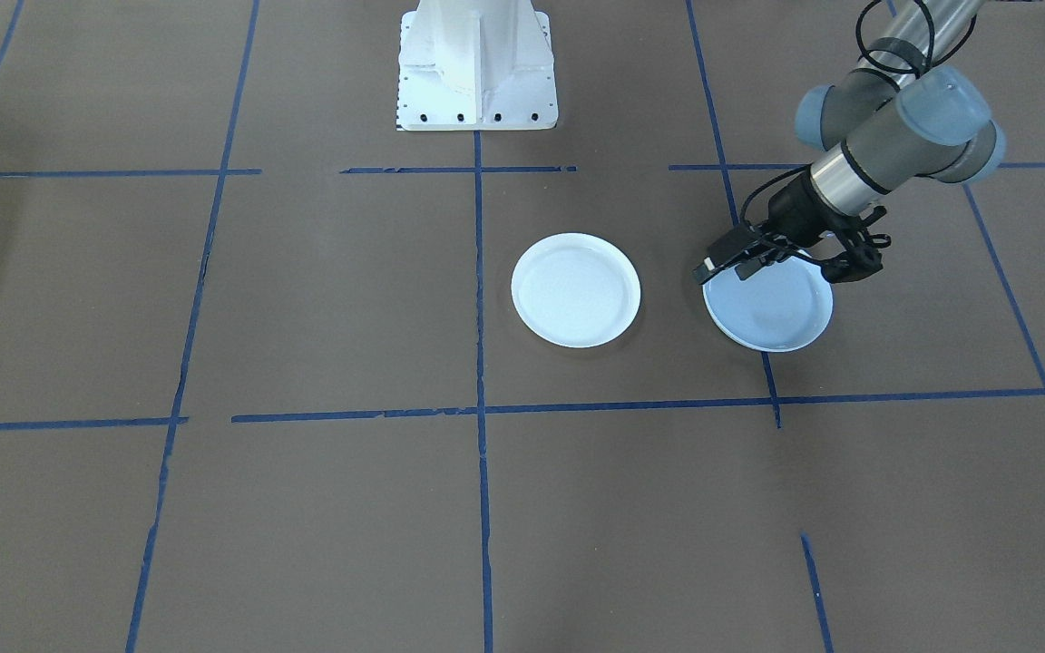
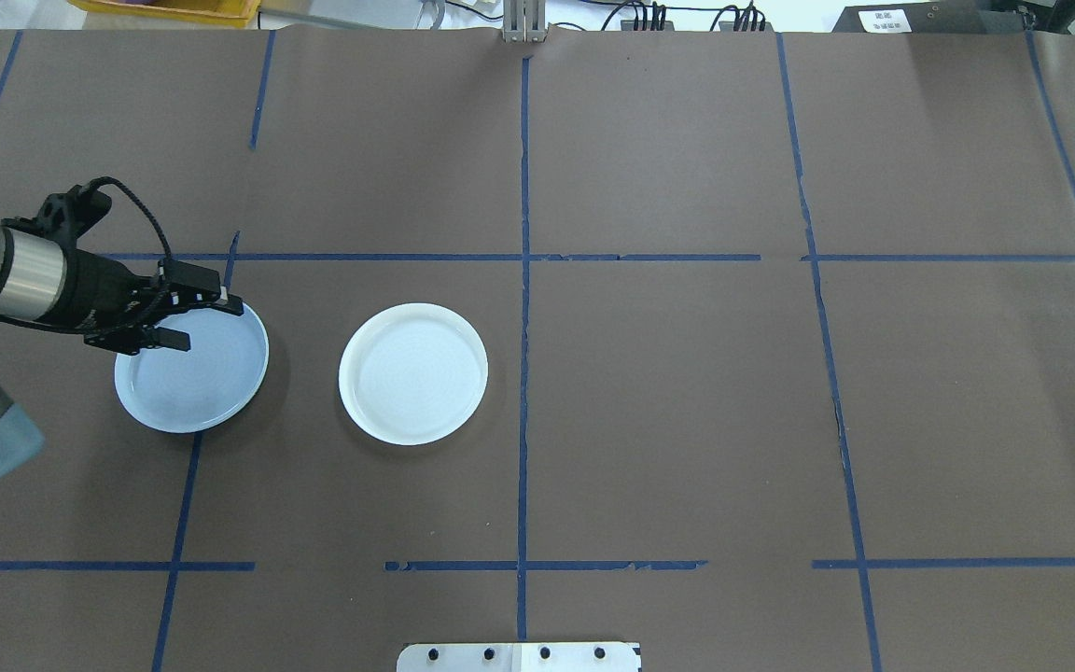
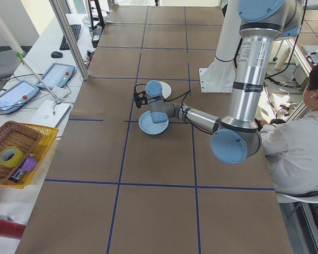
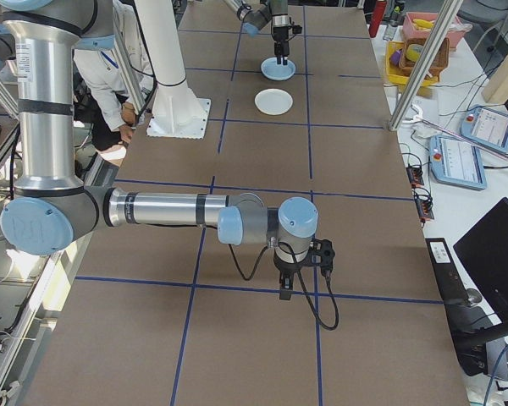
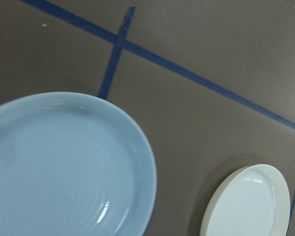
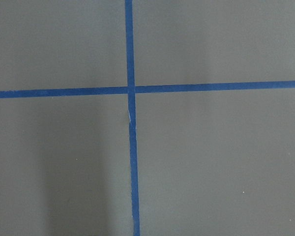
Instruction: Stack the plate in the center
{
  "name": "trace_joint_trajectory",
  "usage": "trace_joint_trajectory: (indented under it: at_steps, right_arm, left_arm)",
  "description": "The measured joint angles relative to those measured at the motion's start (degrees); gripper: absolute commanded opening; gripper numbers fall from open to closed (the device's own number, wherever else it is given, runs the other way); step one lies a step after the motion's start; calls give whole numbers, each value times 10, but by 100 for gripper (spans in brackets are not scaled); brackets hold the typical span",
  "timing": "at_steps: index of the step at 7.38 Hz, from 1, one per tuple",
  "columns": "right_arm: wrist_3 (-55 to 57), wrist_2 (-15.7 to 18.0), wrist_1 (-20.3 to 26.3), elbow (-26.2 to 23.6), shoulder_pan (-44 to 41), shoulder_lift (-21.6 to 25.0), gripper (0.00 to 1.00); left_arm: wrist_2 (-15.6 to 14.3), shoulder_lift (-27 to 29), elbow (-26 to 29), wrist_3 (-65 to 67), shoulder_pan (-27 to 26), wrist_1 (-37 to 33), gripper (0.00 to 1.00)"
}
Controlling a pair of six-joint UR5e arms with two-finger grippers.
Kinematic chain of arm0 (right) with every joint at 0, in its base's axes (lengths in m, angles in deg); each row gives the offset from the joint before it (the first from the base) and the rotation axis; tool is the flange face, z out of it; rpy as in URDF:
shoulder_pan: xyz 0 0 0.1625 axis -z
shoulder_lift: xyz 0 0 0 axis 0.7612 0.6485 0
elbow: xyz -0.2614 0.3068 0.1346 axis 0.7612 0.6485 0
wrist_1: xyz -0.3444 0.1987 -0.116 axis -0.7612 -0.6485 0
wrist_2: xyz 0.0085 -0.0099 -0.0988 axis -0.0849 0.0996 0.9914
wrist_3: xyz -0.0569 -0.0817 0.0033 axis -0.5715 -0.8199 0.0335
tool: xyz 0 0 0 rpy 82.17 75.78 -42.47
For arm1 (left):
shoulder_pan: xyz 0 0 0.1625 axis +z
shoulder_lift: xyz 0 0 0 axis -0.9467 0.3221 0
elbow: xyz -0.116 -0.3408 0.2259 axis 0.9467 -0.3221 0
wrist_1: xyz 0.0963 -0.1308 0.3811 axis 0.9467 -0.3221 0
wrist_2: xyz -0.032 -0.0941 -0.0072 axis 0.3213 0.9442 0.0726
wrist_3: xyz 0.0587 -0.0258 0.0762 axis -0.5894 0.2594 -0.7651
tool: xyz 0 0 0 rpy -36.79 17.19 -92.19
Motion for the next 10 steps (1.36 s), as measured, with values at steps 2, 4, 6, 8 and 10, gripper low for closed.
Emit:
trace_joint_trajectory:
  at_steps: [2, 4, 6, 8, 10]
  right_arm:
    - [0, 0, 0, 0, 0, 0, 100]
    - [0, 0, 0, 0, 0, 0, 100]
    - [0, 0, 0, 0, 0, 0, 100]
    - [0, 1, 0, 0, 0, 0, 100]
    - [0, 0, 0, 0, 0, 0, 100]
  left_arm:
    - [-83, 35, 4, 26, 60, 41, 100]
    - [-117, 40, 8, 30, 94, 51, 95]
    - [-122, 37, 10, 30, 111, 53, 54]
    - [-118, 36, 16, 29, 116, 53, 23]
    - [-115, 37, 17, 26, 118, 53, 0]
